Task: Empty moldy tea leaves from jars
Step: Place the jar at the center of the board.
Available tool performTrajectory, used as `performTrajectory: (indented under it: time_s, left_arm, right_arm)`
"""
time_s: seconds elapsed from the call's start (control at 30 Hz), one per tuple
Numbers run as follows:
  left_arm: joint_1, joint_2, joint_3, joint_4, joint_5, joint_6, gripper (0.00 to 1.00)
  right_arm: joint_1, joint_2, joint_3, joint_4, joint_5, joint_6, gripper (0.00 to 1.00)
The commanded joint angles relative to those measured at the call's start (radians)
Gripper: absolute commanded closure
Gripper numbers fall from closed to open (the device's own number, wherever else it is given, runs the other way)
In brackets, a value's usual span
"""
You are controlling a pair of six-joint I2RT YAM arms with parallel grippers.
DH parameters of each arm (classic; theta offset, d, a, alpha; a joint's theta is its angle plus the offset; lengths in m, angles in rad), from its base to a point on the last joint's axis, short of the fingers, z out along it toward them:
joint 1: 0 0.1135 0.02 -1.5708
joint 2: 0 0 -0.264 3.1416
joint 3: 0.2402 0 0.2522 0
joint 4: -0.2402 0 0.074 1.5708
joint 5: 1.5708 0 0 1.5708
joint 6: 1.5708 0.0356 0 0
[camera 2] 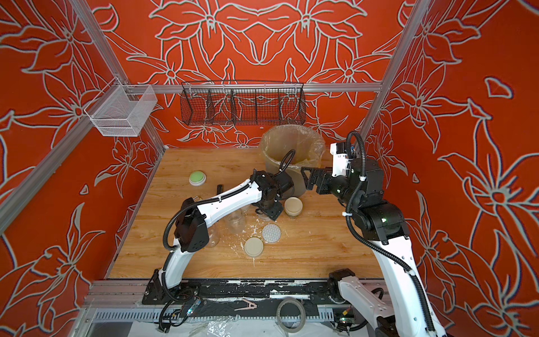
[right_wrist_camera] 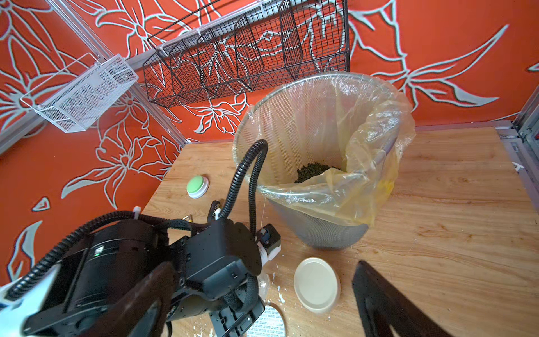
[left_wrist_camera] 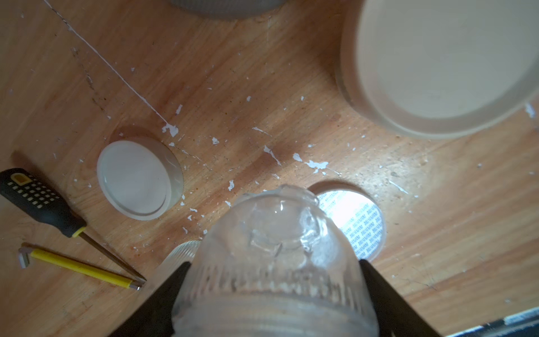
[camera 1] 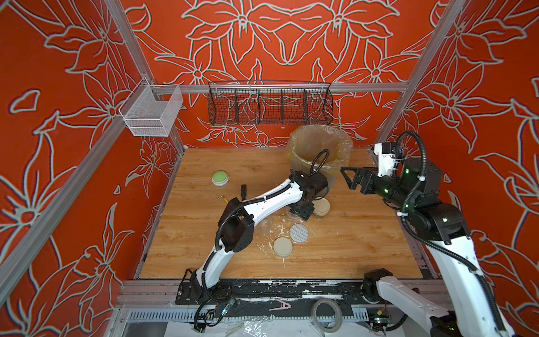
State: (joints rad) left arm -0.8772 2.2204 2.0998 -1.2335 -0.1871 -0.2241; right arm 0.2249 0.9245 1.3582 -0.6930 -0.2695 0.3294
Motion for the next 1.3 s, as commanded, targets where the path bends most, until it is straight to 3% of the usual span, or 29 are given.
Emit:
performTrajectory:
  time_s: [0.0, 0.53, 0.67, 0.73, 1.0, 1.13, 1.27]
  left_arm:
    - [0.010, 0.061, 0.018, -0.082, -0.058, 0.009, 0.86]
    - [0.044, 0.114, -0.090, -0.004, -0.001, -0.013, 0.84]
    - [0.052, 0.120, -0.115, 0.021, 0.025, -0.012, 0.80]
    - [0.055, 0.126, -0.115, 0.021, 0.035, -0.015, 0.74]
    - [0.055, 0.079, -0.136, 0.048, 0.041, -0.009, 0.28]
    - [0.055, 0.028, -0.148, 0.061, 0.051, -0.006, 0.11]
    - [0.054, -0.035, -0.165, 0.080, 0.058, -0.001, 0.03]
  right_arm:
    - [0.006, -0.013, -0.012, -0.012, 0.019, -0.019, 0.03]
    - [0.005, -0.011, -0.016, -0.014, 0.009, -0.012, 0.03]
    - [0.006, -0.013, -0.016, -0.016, 0.012, -0.012, 0.03]
    - [0.005, -0.013, -0.015, -0.017, 0.011, -0.011, 0.03]
    - [0.005, -0.007, -0.029, -0.011, 0.007, -0.007, 0.03]
    - [0.006, -0.006, -0.040, 0.000, 0.004, -0.001, 0.03]
    - [0.006, -0.004, -0.042, 0.005, 0.003, 0.002, 0.03]
